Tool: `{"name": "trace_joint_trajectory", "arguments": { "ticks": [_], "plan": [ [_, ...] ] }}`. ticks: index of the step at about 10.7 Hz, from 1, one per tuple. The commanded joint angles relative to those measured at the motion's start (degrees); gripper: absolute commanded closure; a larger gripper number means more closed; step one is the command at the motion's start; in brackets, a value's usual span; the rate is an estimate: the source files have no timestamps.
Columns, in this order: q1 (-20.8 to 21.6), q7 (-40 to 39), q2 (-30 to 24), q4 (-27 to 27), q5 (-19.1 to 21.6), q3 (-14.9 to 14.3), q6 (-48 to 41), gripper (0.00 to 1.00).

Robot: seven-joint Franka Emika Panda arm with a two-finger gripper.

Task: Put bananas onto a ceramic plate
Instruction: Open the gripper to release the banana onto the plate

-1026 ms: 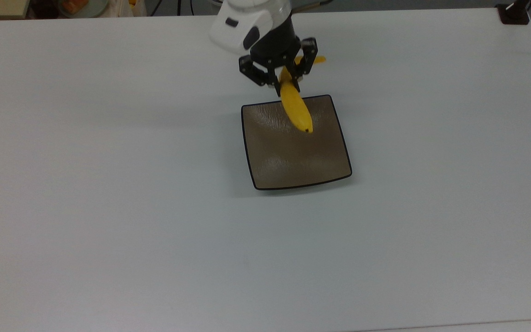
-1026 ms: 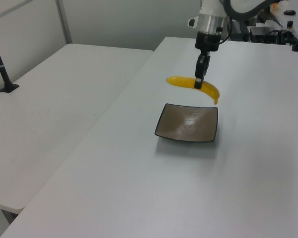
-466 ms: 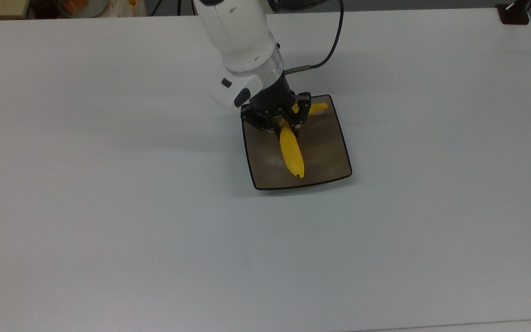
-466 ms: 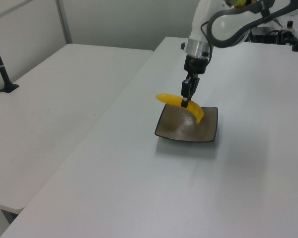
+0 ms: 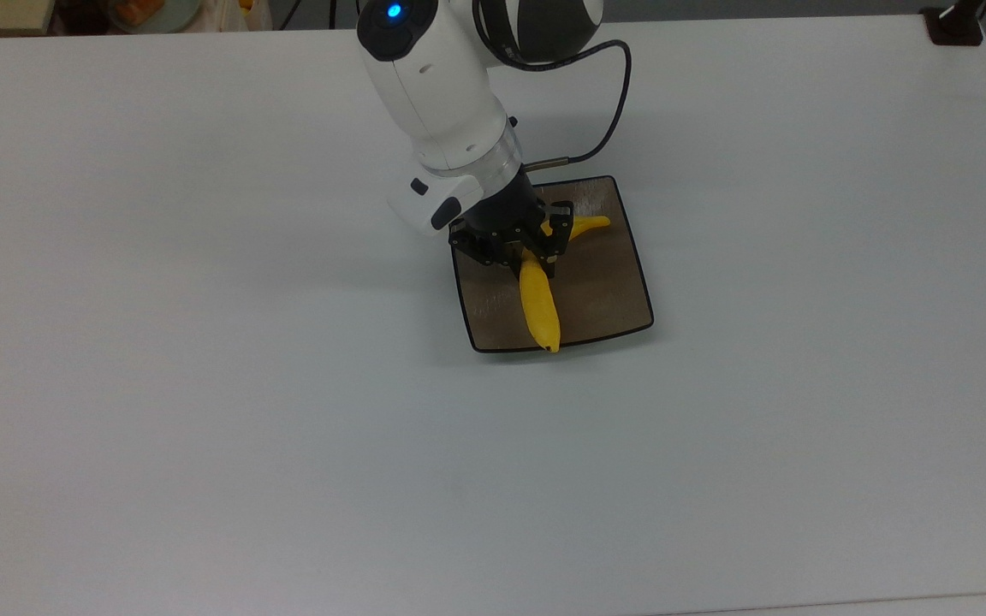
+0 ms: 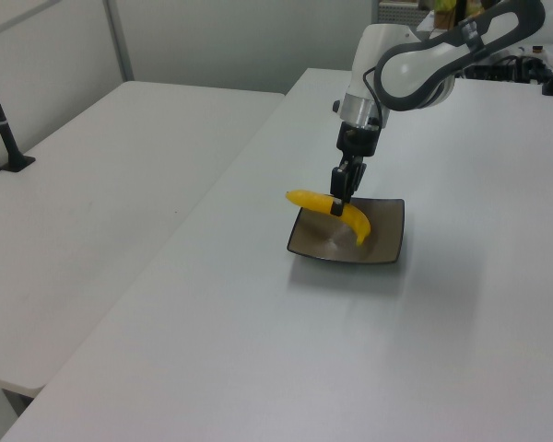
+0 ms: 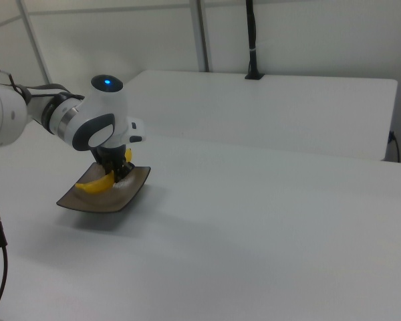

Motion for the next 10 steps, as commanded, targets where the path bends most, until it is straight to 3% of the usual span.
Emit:
{"name": "trace_joint_trajectory", "arguments": {
  "ticks": [1, 4, 6, 7, 10],
  "plan": [
    [0.32, -1.34, -0.28, -0.88, 2.54, -0.40, 1.32, 0.69],
    [0.32, -1.34, -0.28, -0.88, 2.73, -0.40, 1.32, 0.54],
    [0.41, -0.82, -0.54, -1.32, 2.73, -0.40, 1.32, 0.14],
    [0.41, -0.64, -1.16, -1.32, 2.64, -0.40, 0.97, 0.00],
    [0.41, 3.21, -5.71, -1.32, 1.85, -0.49, -0.08, 0.00]
  ]
}}
